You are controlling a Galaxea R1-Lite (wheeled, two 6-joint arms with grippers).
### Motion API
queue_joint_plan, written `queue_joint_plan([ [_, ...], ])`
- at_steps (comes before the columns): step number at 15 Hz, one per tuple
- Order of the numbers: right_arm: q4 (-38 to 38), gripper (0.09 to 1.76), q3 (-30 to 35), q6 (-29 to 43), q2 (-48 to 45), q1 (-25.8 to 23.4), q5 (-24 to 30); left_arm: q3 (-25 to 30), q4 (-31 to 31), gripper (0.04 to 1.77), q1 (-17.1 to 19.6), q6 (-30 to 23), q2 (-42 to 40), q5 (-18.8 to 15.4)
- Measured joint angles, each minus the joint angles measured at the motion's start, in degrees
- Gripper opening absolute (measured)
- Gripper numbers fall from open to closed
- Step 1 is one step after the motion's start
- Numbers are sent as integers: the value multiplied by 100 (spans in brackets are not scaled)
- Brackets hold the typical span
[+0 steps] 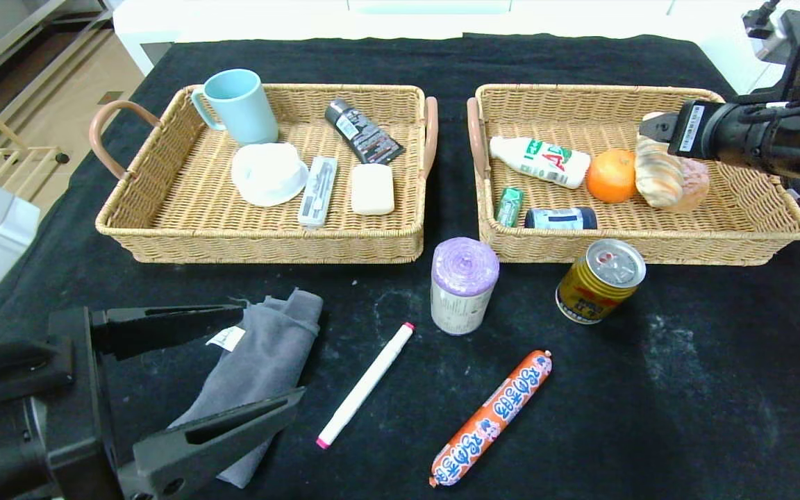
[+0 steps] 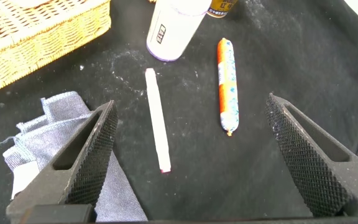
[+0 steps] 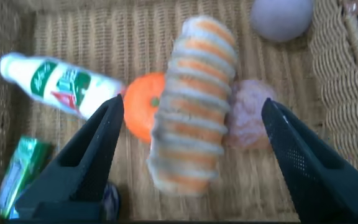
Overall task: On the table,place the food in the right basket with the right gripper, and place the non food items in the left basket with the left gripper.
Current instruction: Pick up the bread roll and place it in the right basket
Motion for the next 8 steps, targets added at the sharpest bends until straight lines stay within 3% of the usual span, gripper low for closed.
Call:
queue_joint_plan([
  [3, 803, 165, 207, 4, -400, 154, 2, 0, 0, 172, 0, 0, 0, 4],
  [8, 1228, 168, 723, 11, -1009, 901, -265, 5, 1, 172, 0, 0, 13, -2],
])
